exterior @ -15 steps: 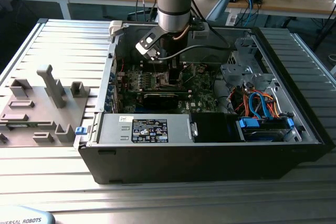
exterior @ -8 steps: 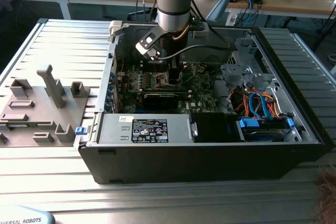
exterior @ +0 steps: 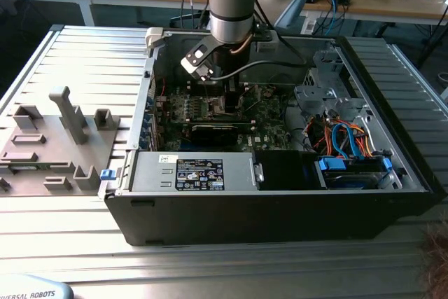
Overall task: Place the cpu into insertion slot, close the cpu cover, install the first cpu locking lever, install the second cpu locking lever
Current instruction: 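Place the cpu into insertion slot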
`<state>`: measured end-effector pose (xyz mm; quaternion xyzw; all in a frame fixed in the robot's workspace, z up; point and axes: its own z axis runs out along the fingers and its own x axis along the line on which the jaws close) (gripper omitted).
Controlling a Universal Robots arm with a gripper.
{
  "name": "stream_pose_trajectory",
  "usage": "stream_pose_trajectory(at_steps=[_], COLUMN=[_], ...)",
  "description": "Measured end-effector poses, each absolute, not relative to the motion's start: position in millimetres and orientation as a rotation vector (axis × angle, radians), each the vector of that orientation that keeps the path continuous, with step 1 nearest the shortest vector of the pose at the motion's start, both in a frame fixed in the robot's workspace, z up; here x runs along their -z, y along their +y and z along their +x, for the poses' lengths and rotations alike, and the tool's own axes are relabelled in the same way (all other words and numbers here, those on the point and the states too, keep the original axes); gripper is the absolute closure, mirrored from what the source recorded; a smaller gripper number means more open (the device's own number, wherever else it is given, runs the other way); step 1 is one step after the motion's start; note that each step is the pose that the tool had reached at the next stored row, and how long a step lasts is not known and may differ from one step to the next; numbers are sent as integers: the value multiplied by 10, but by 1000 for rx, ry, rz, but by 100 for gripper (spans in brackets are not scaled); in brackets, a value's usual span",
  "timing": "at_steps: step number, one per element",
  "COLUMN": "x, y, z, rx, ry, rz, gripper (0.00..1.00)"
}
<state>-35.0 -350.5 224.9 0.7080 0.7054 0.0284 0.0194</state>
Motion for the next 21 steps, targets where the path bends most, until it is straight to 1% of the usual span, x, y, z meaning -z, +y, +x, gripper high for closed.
stream_pose_trajectory(at_steps=[21], x=[-2129], y=[-3490], z=[-352], rx=[-88], ry=[2189], rz=[2197], gripper=[46])
